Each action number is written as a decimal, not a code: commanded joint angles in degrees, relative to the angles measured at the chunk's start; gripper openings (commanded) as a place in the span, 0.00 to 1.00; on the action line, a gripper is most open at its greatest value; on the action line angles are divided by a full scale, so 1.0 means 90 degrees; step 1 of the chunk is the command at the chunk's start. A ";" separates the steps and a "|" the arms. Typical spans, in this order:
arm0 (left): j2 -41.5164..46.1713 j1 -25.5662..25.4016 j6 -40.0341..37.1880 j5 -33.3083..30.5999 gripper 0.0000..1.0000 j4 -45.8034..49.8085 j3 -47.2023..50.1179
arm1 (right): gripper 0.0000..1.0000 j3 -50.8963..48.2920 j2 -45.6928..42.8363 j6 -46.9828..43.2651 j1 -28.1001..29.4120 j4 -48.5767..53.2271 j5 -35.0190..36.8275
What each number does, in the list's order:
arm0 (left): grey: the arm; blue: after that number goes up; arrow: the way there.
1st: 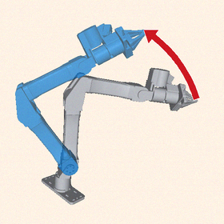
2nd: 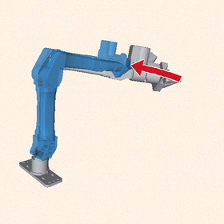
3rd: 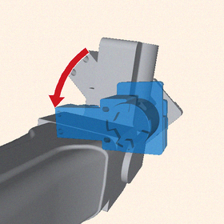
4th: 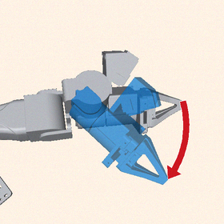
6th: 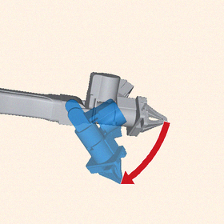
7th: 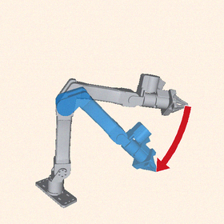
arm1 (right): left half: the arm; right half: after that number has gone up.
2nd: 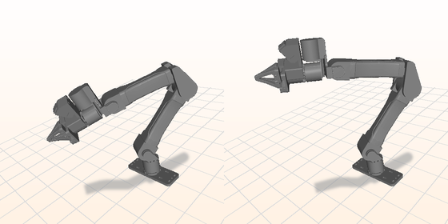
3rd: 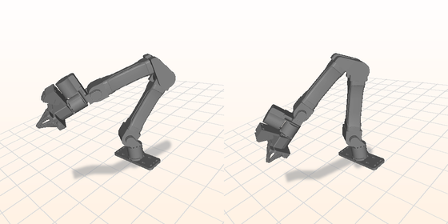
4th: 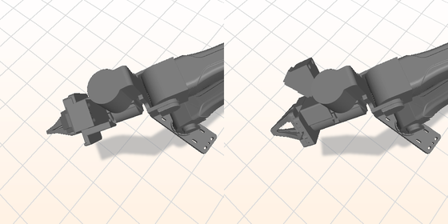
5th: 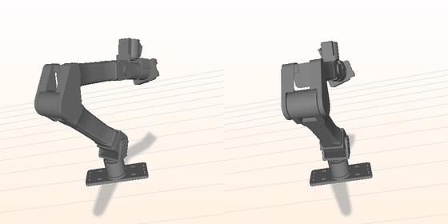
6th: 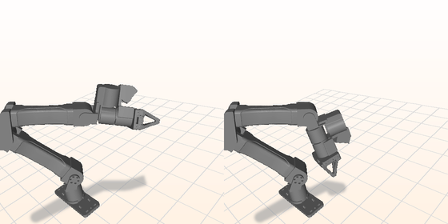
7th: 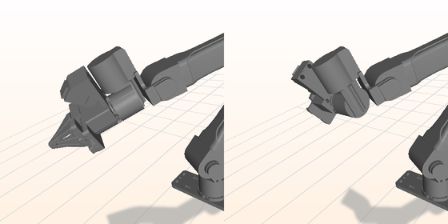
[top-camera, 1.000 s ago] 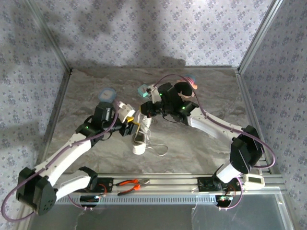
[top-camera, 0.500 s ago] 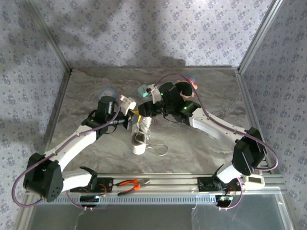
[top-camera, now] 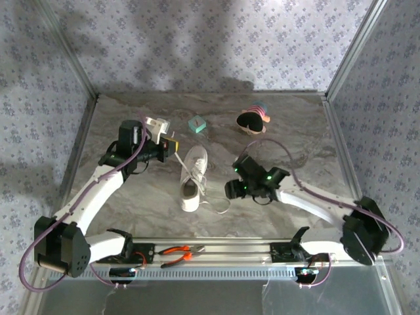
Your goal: Tie the shoes
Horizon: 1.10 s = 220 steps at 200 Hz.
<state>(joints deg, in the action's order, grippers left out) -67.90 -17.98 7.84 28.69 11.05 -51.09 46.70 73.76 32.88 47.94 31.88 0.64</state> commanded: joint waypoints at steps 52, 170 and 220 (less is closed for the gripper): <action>0.0463 0.0154 0.0299 -0.0242 0.00 0.0471 -0.0134 | 0.57 0.0927 0.2365 0.0536 0.0873 0.0887 0.1276; 0.0839 0.1192 -0.0314 -0.1053 0.00 0.2708 -0.1887 | 0.00 0.0796 0.0806 -0.0332 -0.0610 0.1296 0.1456; 0.0686 0.2156 -0.0319 -0.2055 0.00 0.3540 -0.2268 | 0.00 0.1154 -0.0370 -0.1154 -0.1916 0.1400 0.1309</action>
<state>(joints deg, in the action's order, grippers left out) -61.43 -2.79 5.41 16.12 36.21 -70.13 55.61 73.06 27.62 34.28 41.78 12.47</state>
